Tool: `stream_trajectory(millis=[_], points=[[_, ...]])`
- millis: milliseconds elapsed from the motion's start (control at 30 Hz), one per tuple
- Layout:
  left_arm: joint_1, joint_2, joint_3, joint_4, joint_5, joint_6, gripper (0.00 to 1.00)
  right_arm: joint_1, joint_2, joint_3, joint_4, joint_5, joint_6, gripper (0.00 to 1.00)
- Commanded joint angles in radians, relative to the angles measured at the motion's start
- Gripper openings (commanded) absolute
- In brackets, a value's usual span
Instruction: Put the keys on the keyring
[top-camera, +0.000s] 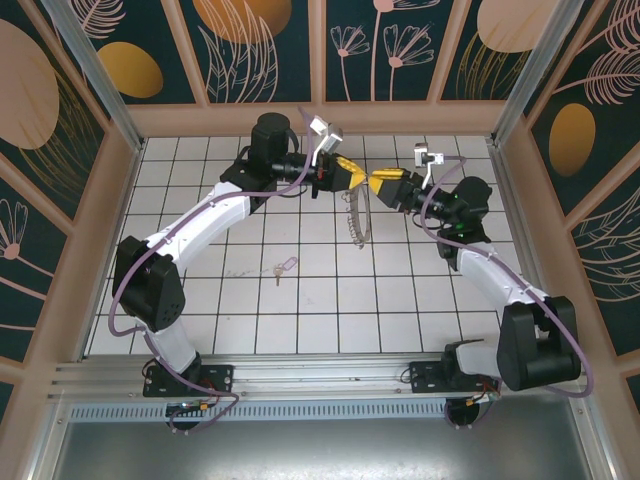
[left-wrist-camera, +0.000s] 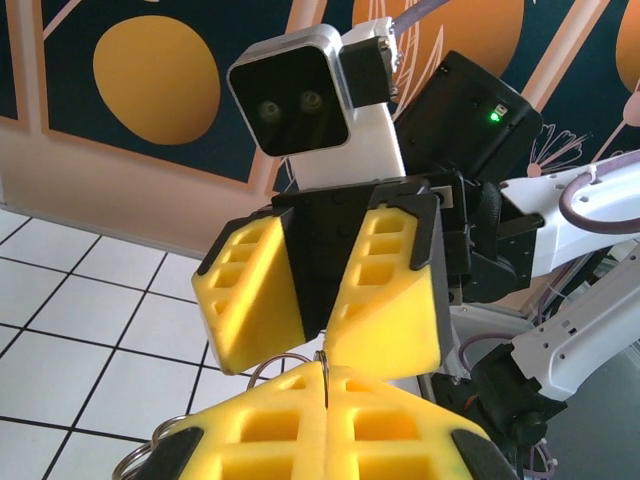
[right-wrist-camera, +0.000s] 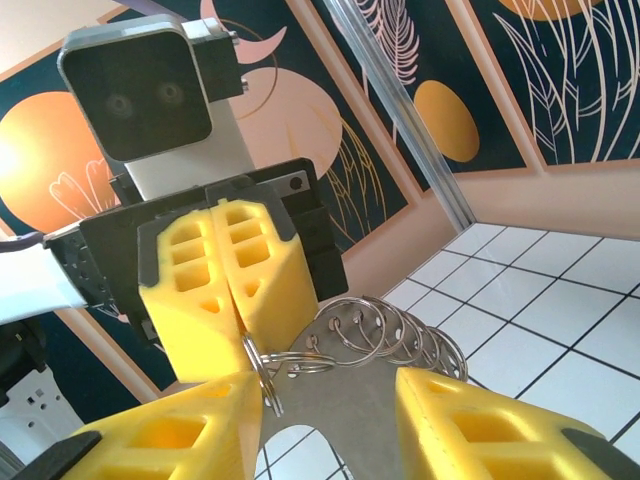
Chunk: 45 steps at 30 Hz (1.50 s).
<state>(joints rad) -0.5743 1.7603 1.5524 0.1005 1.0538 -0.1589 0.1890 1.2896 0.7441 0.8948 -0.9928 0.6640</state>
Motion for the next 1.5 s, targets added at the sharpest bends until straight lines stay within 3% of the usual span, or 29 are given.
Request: stream_trajectory(millis=[0,167,500,733,933,1133,1333,1367,1400,1467], points=[[0.005,-0.033,0.037,0.041,0.035,-0.01,0.0,0.006,0.002,0.011,0.079,-0.001,0.011,0.38],[0.006,-0.024,0.039,0.045,0.037,-0.016,0.0,0.012,-0.007,0.013,0.088,-0.013,0.015,0.32],[0.006,-0.015,0.043,0.047,0.041,-0.022,0.0,0.037,-0.016,0.03,0.08,-0.018,0.007,0.3],[0.006,-0.015,0.041,0.044,0.049,-0.025,0.0,0.044,-0.019,0.038,0.075,-0.008,0.001,0.17],[0.004,-0.011,0.038,0.046,0.056,-0.029,0.0,0.043,-0.026,0.044,0.075,-0.004,0.0,0.16],[0.004,-0.003,0.039,0.047,0.069,-0.033,0.0,0.043,-0.018,0.05,0.109,0.006,0.021,0.0],[0.004,0.002,0.039,0.073,0.047,-0.069,0.0,0.043,-0.002,0.05,0.153,0.024,0.043,0.0],[0.005,-0.001,0.033,0.099,0.031,-0.091,0.06,0.043,0.001,0.049,0.157,0.03,0.045,0.0],[0.005,-0.008,0.025,0.127,-0.003,-0.115,0.23,0.041,0.003,0.048,0.164,0.038,0.049,0.0],[0.004,-0.034,0.0,0.192,-0.086,-0.157,0.4,0.037,0.005,0.042,0.185,0.053,0.057,0.0]])
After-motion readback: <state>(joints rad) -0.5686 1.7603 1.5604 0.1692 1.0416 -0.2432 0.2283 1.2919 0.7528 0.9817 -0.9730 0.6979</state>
